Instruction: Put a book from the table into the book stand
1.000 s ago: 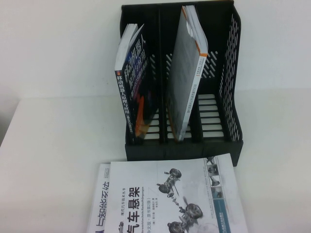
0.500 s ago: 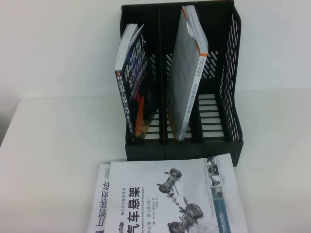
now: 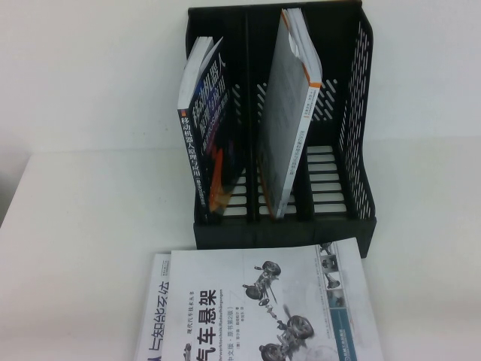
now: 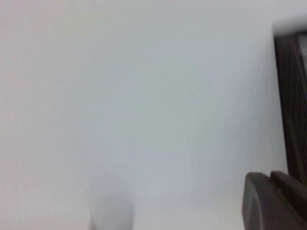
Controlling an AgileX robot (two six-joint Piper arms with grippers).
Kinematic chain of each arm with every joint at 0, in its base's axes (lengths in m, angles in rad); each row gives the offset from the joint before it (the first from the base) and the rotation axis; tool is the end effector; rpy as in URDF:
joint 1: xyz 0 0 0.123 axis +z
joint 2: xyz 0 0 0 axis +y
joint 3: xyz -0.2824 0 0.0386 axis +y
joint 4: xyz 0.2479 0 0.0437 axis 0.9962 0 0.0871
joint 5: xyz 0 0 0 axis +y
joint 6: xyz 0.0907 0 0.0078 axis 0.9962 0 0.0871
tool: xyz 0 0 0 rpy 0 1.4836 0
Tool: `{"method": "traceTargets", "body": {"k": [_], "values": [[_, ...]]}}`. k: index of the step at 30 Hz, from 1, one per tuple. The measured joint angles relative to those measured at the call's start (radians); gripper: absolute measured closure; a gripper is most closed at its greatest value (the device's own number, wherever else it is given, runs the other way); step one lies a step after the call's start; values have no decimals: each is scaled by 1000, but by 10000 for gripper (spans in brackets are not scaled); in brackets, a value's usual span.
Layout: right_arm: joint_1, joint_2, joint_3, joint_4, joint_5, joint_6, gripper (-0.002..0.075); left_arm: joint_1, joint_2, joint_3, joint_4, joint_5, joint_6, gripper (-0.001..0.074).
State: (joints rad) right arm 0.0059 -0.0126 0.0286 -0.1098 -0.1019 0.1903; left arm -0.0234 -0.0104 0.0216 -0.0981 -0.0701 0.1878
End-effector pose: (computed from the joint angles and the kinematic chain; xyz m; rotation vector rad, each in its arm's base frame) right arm 0.0554 0.0013 0.2133 0.0433 1.3981 0.0801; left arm 0.0557 -0.0007 0.2127 0.0751 1.4233 0.0598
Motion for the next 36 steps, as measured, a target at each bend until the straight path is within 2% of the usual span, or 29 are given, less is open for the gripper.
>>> {"method": "traceTargets", "body": {"k": [5, 9, 13, 16, 26, 30, 33, 36], "values": [[0, 0, 0, -2, -432, 0, 729, 0, 0, 0, -6, -315, -12, 737], [0, 0, 0, 0, -674, 2, 729, 0, 0, 0, -10, -485, -35, 737], [0, 0, 0, 0, -849, 2, 729, 0, -1, 0, -19, -551, -57, 737], [0, 0, 0, 0, -912, 2, 729, 0, -1, 0, -20, -555, -91, 737], [0, 0, 0, 3, -945, 21, 729, 0, -1, 0, -23, -588, -124, 738], [0, 0, 0, 76, -912, 21, 729, 0, -2, 0, -9, -561, -155, 737], [0, 0, -10, 80, -775, 21, 729, 0, -4, -64, 16, -354, -162, 737], [0, 0, -105, -47, -474, 67, 729, 0, -4, -201, -34, -82, -162, 737]]}}
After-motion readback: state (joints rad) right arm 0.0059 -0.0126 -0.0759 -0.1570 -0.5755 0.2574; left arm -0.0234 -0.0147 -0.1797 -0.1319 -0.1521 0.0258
